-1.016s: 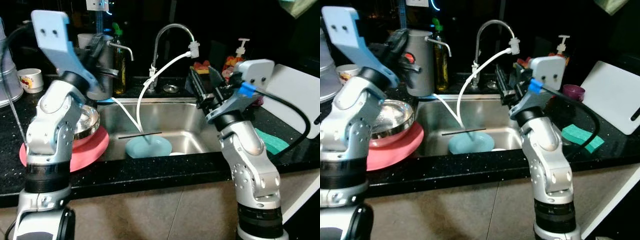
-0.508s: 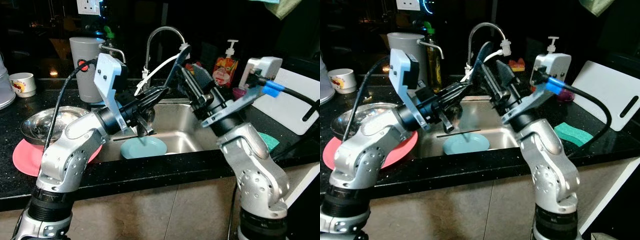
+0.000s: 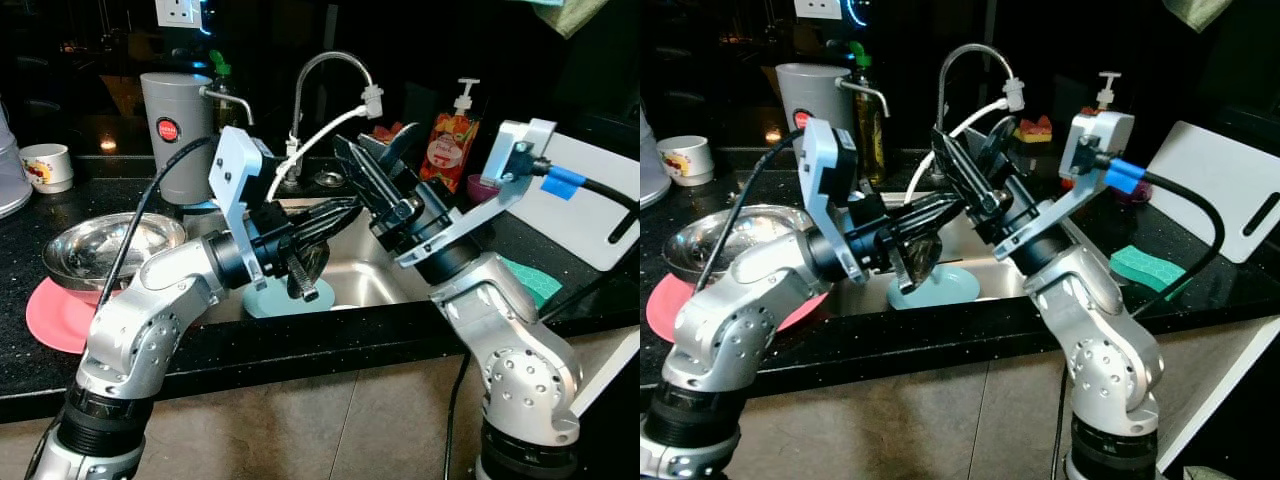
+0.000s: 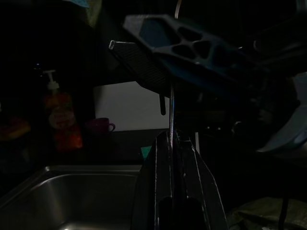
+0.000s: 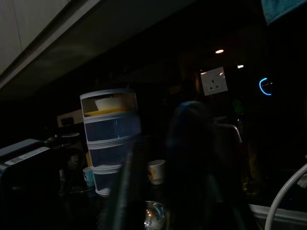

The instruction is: Kitchen organization

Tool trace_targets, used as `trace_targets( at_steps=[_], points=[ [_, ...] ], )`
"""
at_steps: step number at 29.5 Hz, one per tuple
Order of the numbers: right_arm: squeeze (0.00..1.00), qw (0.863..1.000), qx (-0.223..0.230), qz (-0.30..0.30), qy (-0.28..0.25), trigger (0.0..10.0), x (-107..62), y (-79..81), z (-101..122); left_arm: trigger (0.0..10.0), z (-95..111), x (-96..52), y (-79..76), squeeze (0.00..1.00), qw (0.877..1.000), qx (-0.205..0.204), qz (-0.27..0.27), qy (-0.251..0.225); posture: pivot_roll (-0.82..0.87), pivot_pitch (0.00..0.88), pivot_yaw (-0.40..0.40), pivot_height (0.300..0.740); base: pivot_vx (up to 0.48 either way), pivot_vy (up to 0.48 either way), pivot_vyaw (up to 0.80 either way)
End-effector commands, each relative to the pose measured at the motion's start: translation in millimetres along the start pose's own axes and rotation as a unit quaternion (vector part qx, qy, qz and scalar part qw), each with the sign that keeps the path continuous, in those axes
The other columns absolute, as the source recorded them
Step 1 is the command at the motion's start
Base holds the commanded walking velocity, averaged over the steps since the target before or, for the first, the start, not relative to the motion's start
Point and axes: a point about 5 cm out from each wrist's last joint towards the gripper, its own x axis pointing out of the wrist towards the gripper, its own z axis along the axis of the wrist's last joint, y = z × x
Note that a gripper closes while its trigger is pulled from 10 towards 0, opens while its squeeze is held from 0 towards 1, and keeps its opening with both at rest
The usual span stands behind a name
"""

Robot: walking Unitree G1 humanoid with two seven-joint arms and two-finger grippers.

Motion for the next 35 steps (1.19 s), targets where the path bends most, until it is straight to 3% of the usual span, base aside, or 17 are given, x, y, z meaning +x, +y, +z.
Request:
trace_targets(
  at_steps=[1, 14, 29, 30, 31, 32, 35],
  points=[
    [0.00, 1.000, 0.006, 0.009, -0.006, 0.0, -1.7, 3.4, 3.9, 10.0, 0.5, -0.2, -0.3, 0.00, 1.000, 0.005, -0.001, 0.006, 0.01, 0.038, -0.090, 0.740, 0.000, 0.000, 0.00],
    [0.00, 1.000, 0.023, -0.001, -0.004, 0.0, -3.3, 0.6, 5.1, 10.0, -2.2, 0.0, 3.0, 0.00, 1.000, 0.008, 0.020, 0.008, 0.01, 0.038, -0.090, 0.740, 0.000, 0.000, 0.00],
    [0.00, 0.999, 0.009, -0.024, 0.024, 0.0, -5.7, -5.3, -3.6, 10.0, -11.0, -1.1, 19.7, 0.00, 0.992, 0.009, 0.120, 0.024, 0.02, 0.048, -0.093, 0.740, 0.000, 0.000, 0.00],
    [0.00, 0.999, 0.000, -0.030, 0.033, 8.3, -6.2, -7.8, -6.5, 10.0, -13.4, -2.1, 20.4, 0.44, 0.992, -0.008, 0.123, 0.023, 0.02, 0.048, -0.093, 0.740, 0.000, 0.000, 0.00],
    [0.00, 0.999, 0.000, -0.030, 0.033, 8.3, -6.2, -7.8, -6.5, 10.0, -13.4, -2.1, 20.4, 0.44, 0.992, -0.008, 0.123, 0.023, 0.02, 0.048, -0.093, 0.740, 0.000, 0.000, 0.00],
    [0.00, 0.998, -0.007, -0.037, 0.041, 10.0, -6.6, -10.0, -9.2, 10.0, -14.6, -3.1, 20.7, 1.00, 0.992, -0.010, 0.125, 0.024, 0.02, 0.050, -0.093, 0.740, 0.000, 0.000, 0.00],
    [0.00, 0.997, -0.016, -0.050, 0.051, 10.0, -6.9, -14.4, -14.2, 10.0, -16.3, -4.6, 23.2, 1.00, 0.989, -0.009, 0.142, 0.026, 0.02, 0.051, -0.093, 0.740, 0.000, 0.000, 0.00]
  ],
)
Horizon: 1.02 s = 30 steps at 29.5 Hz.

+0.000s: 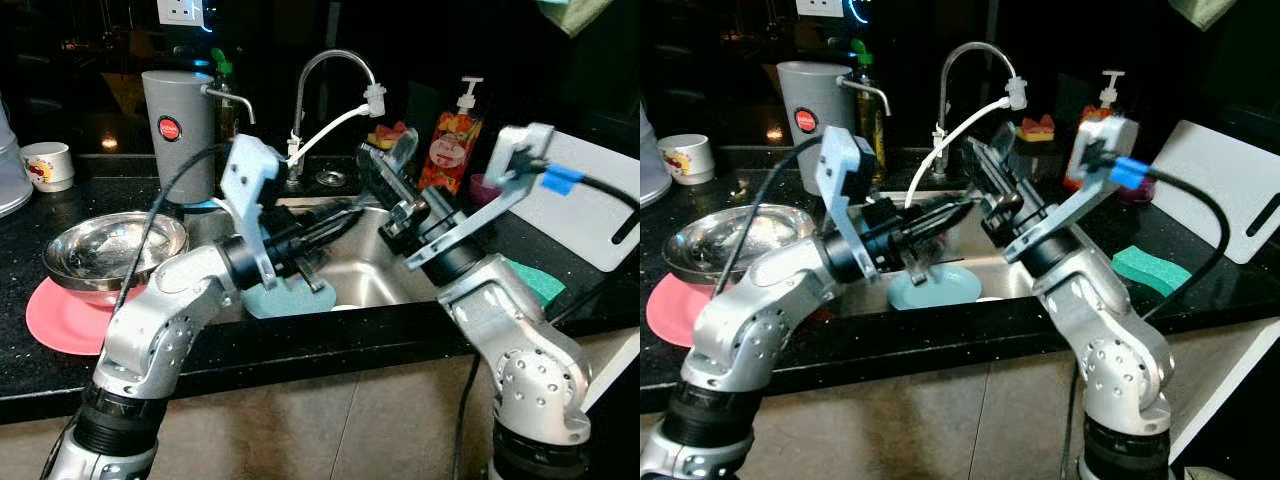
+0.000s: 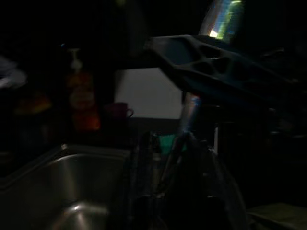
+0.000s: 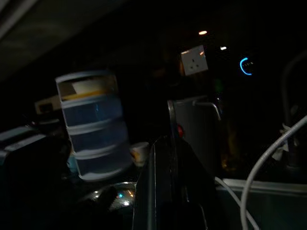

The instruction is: Kitchen organization

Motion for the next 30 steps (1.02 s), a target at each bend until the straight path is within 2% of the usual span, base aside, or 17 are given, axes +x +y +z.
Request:
trace_targets(
  at_steps=[1, 4, 8, 9, 12, 16, 22, 27, 28, 29, 30],
  points=[
    [0.00, 1.000, -0.010, -0.019, 0.015, 10.0, -1.1, -7.4, -8.1, 10.0, 1.2, -6.6, 16.4, 0.00, 0.997, -0.002, 0.070, -0.005, 0.02, 0.051, -0.093, 0.740, 0.000, 0.000, 0.00],
    [0.00, 0.998, -0.035, -0.043, 0.025, 10.0, 0.3, -16.5, -16.3, 10.0, 4.8, -9.9, 19.0, 0.00, 0.996, -0.020, 0.081, -0.022, 0.02, 0.051, -0.093, 0.740, 0.000, 0.000, 0.00],
    [0.00, 0.990, -0.080, -0.095, 0.061, 10.0, 6.0, -38.2, -42.4, 10.0, 11.3, -20.5, 23.2, 0.00, 0.994, -0.046, 0.091, -0.048, 0.04, 0.058, -0.101, 0.740, 0.000, 0.000, 0.00],
    [0.00, 0.990, -0.080, -0.095, 0.061, 10.0, 6.0, -38.2, -42.4, 10.0, 11.3, -20.5, 23.2, 0.00, 0.994, -0.046, 0.091, -0.048, 0.04, 0.058, -0.101, 0.740, 0.000, 0.000, 0.00],
    [0.00, 0.984, -0.088, -0.133, 0.084, 10.0, 14.5, -54.1, -61.3, 10.0, 9.7, -26.9, 26.1, 0.00, 0.992, -0.045, 0.107, -0.042, 0.06, 0.058, -0.109, 0.740, 0.000, 0.000, 0.00],
    [0.00, 0.977, -0.097, -0.161, 0.101, 10.0, 24.3, -66.0, -73.9, 10.0, 3.9, -31.9, 25.0, 0.00, 0.993, -0.039, 0.112, -0.024, 0.07, 0.058, -0.115, 0.740, 0.000, 0.000, 0.00],
    [0.00, 0.971, -0.114, -0.182, 0.109, 10.0, 33.0, -75.4, -81.7, 10.0, -0.6, -34.8, 24.0, 0.00, 0.992, -0.040, 0.118, -0.013, 0.07, 0.056, -0.117, 0.740, 0.000, 0.000, 0.00],
    [0.00, 0.950, -0.144, -0.227, 0.159, 10.0, 37.2, -90.0, -106.2, 10.0, -4.4, -34.2, 24.0, 0.00, 0.990, -0.044, 0.130, -0.007, 0.08, 0.054, -0.122, 0.740, 0.000, 0.000, 0.00],
    [0.00, 0.950, -0.144, -0.227, 0.159, 10.0, 37.2, -90.0, -106.2, 10.0, -4.4, -34.2, 24.0, 0.00, 0.990, -0.044, 0.130, -0.007, 0.08, 0.054, -0.122, 0.740, 0.000, 0.000, 0.00],
    [0.38, 0.950, -0.135, -0.228, 0.164, 10.0, 38.1, -91.1, -109.6, 10.0, -5.4, -33.8, 23.2, 0.00, 0.990, -0.046, 0.131, -0.006, 0.08, 0.054, -0.120, 0.740, 0.000, 0.000, 0.00],
    [1.00, 0.952, -0.123, -0.232, 0.159, 10.0, 39.0, -92.3, -110.4, 10.0, -6.5, -33.2, 22.4, 0.00, 0.990, -0.047, 0.132, -0.005, 0.08, 0.053, -0.122, 0.740, 0.000, 0.000, 0.00]
  ],
)
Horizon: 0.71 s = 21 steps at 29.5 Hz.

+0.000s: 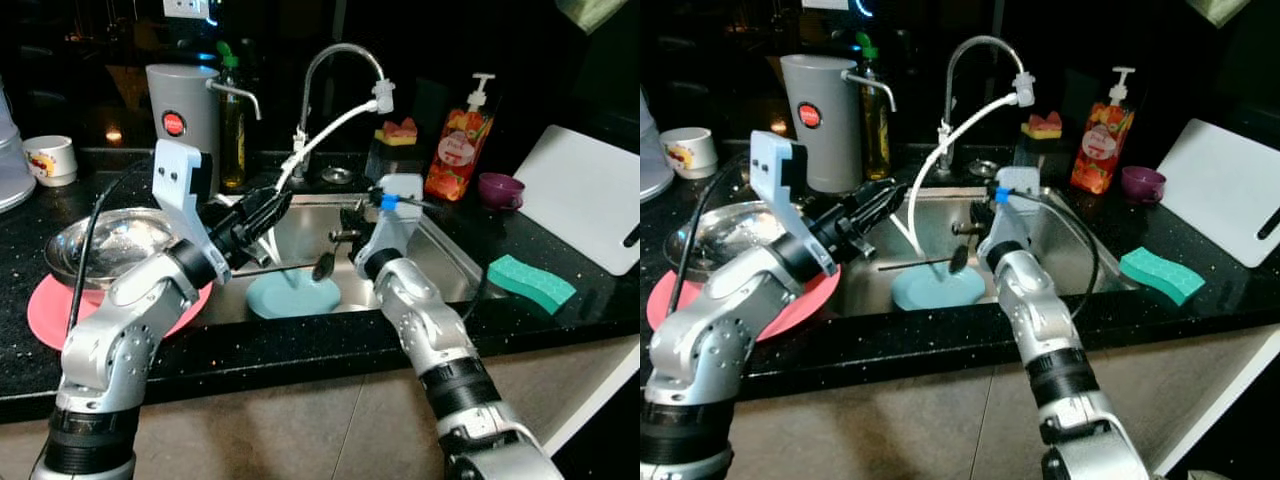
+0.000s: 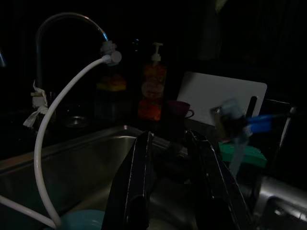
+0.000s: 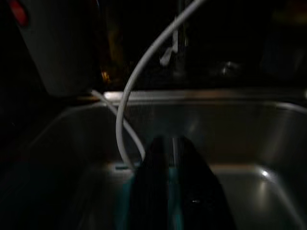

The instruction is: Kitchen organization

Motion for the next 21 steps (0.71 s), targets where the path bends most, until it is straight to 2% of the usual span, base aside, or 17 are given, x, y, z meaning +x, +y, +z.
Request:
trace_targets(
  at_steps=[1, 3, 5, 6, 7, 8, 9, 10, 11, 12, 13, 14, 15, 20, 21],
  points=[
    [1.00, 1.000, 0.018, -0.006, -0.013, 10.0, 4.8, -1.1, 2.9, 10.0, -6.3, 0.5, -5.9, 0.00, 1.000, -0.006, -0.004, 0.010, 0.08, 0.053, -0.122, 0.740, 0.000, 0.000, 0.00],
    [1.00, 0.997, 0.047, 0.013, -0.061, 10.0, 5.9, 3.0, 17.6, 10.0, -7.1, 0.2, -6.8, 0.00, 1.000, -0.007, -0.001, 0.011, 0.08, 0.054, -0.128, 0.740, 0.000, 0.000, 0.00],
    [1.00, 0.997, 0.047, 0.013, -0.061, 10.0, 5.9, 3.0, 17.6, 10.0, -7.1, 0.2, -6.8, 0.00, 1.000, -0.007, -0.001, 0.011, 0.08, 0.054, -0.128, 0.740, 0.000, 0.000, 0.00],
    [1.00, 0.994, 0.050, 0.024, -0.093, 10.0, 4.4, 6.1, 28.9, 10.0, -7.4, -0.3, -6.9, 0.00, 1.000, -0.008, 0.002, 0.011, 0.08, 0.054, -0.128, 0.740, 0.000, 0.000, 0.00],
    [1.00, 0.994, 0.050, 0.024, -0.093, 10.0, 4.4, 6.1, 28.9, 10.0, -7.4, -0.3, -6.9, 0.00, 1.000, -0.008, 0.002, 0.011, 0.08, 0.054, -0.128, 0.740, 0.000, 0.000, 0.00],
    [0.33, 0.991, 0.047, 0.036, -0.123, 10.0, 0.5, 9.5, 40.6, 10.0, -8.0, -1.1, -6.7, 0.00, 1.000, -0.008, 0.006, 0.012, 0.08, 0.058, -0.127, 0.740, 0.000, 0.000, 0.00],
    [0.33, 0.991, 0.047, 0.036, -0.123, 10.0, 0.5, 9.5, 40.6, 10.0, -8.0, -1.1, -6.7, 0.00, 1.000, -0.008, 0.006, 0.012, 0.08, 0.058, -0.127, 0.740, 0.000, 0.000, 0.00],
    [0.00, 0.987, 0.045, 0.045, -0.148, 10.0, -5.3, 12.5, 50.5, 10.0, -8.4, -1.4, -6.4, 0.00, 1.000, -0.008, 0.010, 0.013, 0.08, 0.061, -0.125, 0.740, 0.000, 0.000, 0.00],
    [0.00, 0.983, 0.042, 0.053, -0.170, 10.0, -12.9, 15.5, 59.3, 10.0, -8.4, -1.4, -5.7, 0.00, 1.000, -0.008, 0.014, 0.013, 0.08, 0.064, -0.122, 0.740, 0.000, 0.000, 0.00],
    [0.00, 0.983, 0.042, 0.053, -0.170, 10.0, -12.9, 15.5, 59.3, 10.0, -8.4, -1.4, -5.7, 0.00, 1.000, -0.008, 0.014, 0.013, 0.08, 0.064, -0.122, 0.740, 0.000, 0.000, 0.00],
    [0.00, 0.978, 0.040, 0.063, -0.196, 10.0, -25.0, 19.0, 69.5, 10.0, -7.9, -1.1, -4.4, 0.00, 1.000, -0.007, 0.018, 0.014, 0.07, 0.069, -0.115, 0.740, 0.000, 0.000, 0.00],
    [0.00, 0.978, 0.040, 0.063, -0.196, 10.0, -25.0, 19.0, 69.5, 10.0, -7.9, -1.1, -4.4, 0.00, 1.000, -0.007, 0.018, 0.014, 0.07, 0.069, -0.115, 0.740, 0.000, 0.000, 0.00],
    [0.00, 0.974, 0.034, 0.071, -0.212, 10.0, -34.4, 20.4, 74.1, 10.0, -8.0, -0.3, -3.3, 0.00, 1.000, -0.007, 0.022, 0.015, 0.07, 0.070, -0.112, 0.740, 0.000, 0.000, 0.00],
    [0.00, 0.974, 0.006, 0.078, -0.214, 10.0, -50.9, 18.9, 71.3, 10.0, -11.8, 1.5, 0.8, 0.00, 0.999, 0.001, 0.046, 0.027, 0.06, 0.074, -0.107, 0.740, 0.000, 0.000, 0.00],
    [0.00, 0.977, -0.014, 0.071, -0.203, 10.0, -61.8, 15.1, 65.7, 10.0, -18.8, 2.4, 7.6, 0.00, 0.995, 0.014, 0.084, 0.050, 0.05, 0.078, -0.104, 0.740, 0.000, 0.000, 0.00]
  ],
)
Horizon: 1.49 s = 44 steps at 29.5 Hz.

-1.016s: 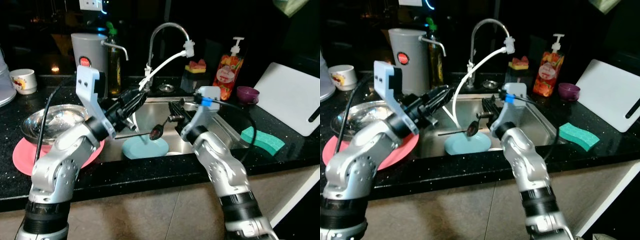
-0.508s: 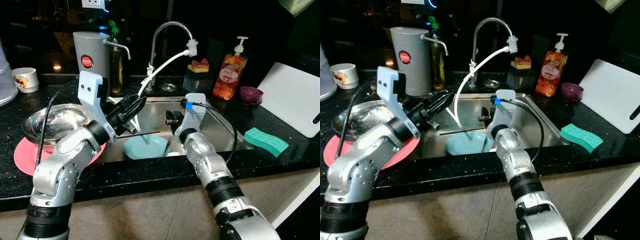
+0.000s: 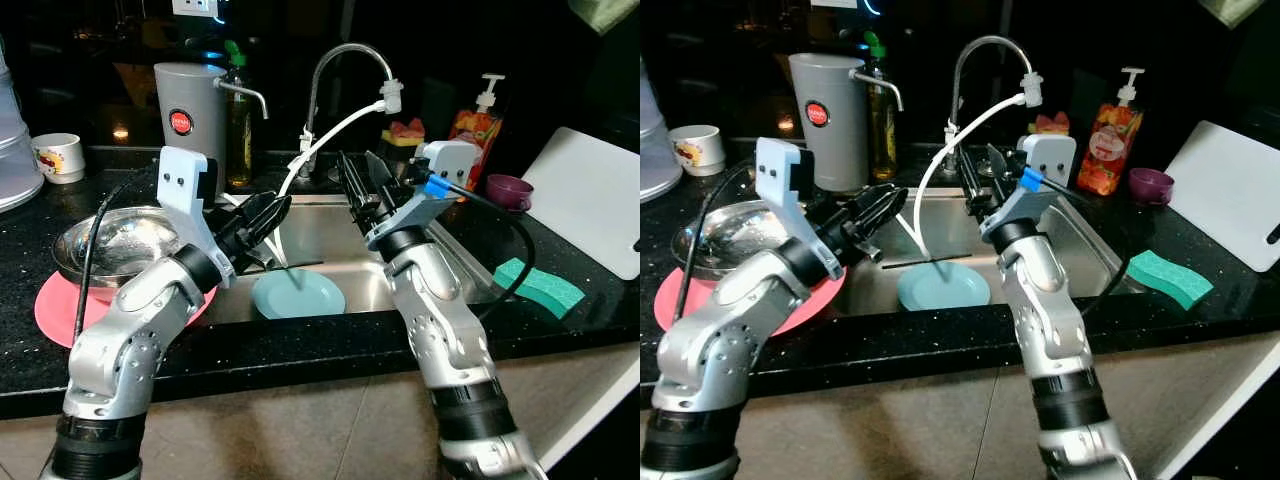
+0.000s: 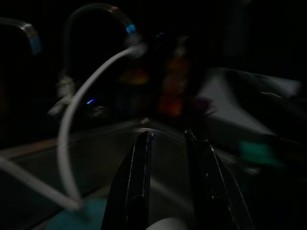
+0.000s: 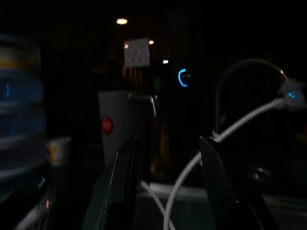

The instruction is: Kitchen organization

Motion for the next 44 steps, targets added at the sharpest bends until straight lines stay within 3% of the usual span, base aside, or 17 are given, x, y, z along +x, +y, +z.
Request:
trace_targets(
  at_steps=[1, 4, 8, 11, 15, 21, 31, 32, 38, 40, 44],
  points=[
    [0.00, 1.000, -0.021, -0.005, 0.013, 10.0, -11.5, -2.5, 2.8, 10.0, -13.1, 2.2, 6.9, 0.00, 0.998, 0.019, 0.041, 0.041, 0.05, 0.080, -0.102, 0.740, 0.000, 0.000, 0.00],
    [0.00, 0.999, -0.026, -0.019, 0.027, 10.0, -20.5, -5.4, 2.3, 10.0, -16.0, 0.9, 9.4, 0.00, 0.997, 0.034, 0.057, 0.048, 0.04, 0.083, -0.100, 0.740, 0.000, 0.000, 0.00],
    [0.00, 0.996, -0.029, -0.058, 0.060, 10.0, -37.4, -15.4, -2.7, 10.0, -14.4, -2.7, 11.3, 0.00, 0.990, 0.069, 0.117, 0.032, 0.04, 0.087, -0.094, 0.740, 0.000, 0.000, 0.00],
    [0.00, 0.992, -0.041, -0.082, 0.085, 10.0, -47.5, -22.2, -8.0, 10.0, -20.5, -10.5, 2.6, 0.00, 0.984, 0.126, 0.118, 0.045, 0.04, 0.090, -0.092, 0.740, 0.000, 0.000, 0.00],
    [0.00, 0.987, -0.062, -0.079, 0.127, 10.0, -55.7, -23.1, -13.9, 10.0, -27.8, -19.1, -0.7, 0.00, 0.981, 0.137, 0.109, 0.086, 0.04, 0.100, -0.090, 0.740, 0.000, 0.000, 0.00],
    [0.00, 0.984, -0.070, -0.071, 0.145, 10.0, -53.4, -23.4, -15.1, 10.0, -33.0, -28.7, -0.6, 0.00, 0.974, 0.161, 0.070, 0.145, 0.05, 0.102, -0.086, 0.740, 0.000, 0.000, 0.00],
    [0.00, 0.982, -0.080, -0.057, 0.159, 10.0, -45.7, -23.1, -13.7, 10.0, 3.7, -52.6, 28.9, 0.00, 0.967, 0.178, 0.021, 0.178, 0.08, 0.107, -0.083, 0.740, 0.000, 0.000, 0.00],
    [0.00, 0.982, -0.079, -0.057, 0.160, 10.0, -45.9, -23.0, -13.5, 10.0, 12.1, -55.1, 33.7, 1.00, 0.968, 0.181, 0.023, 0.174, 0.09, 0.108, -0.082, 0.740, 0.000, 0.000, 0.00],
    [0.00, 0.981, -0.074, -0.064, 0.165, 10.0, -46.8, -24.5, -15.8, 10.0, 40.9, -66.2, 47.2, 1.00, 0.967, 0.179, -0.023, 0.179, 0.09, 0.106, -0.079, 0.740, 0.000, 0.000, 0.00],
    [0.00, 0.981, -0.072, -0.064, 0.166, 10.0, -46.5, -24.1, -16.6, 10.0, 44.5, -68.4, 52.7, 1.00, 0.970, 0.162, -0.026, 0.178, 0.10, 0.105, -0.079, 0.740, 0.000, 0.000, 0.00],
    [0.00, 0.981, -0.071, -0.066, 0.167, 10.0, -46.4, -24.1, -17.2, 10.0, 41.9, -72.5, 67.1, 1.00, 0.965, 0.168, -0.005, 0.203, 0.09, 0.104, -0.072, 0.740, 0.000, 0.000, 0.00]
  ],
)
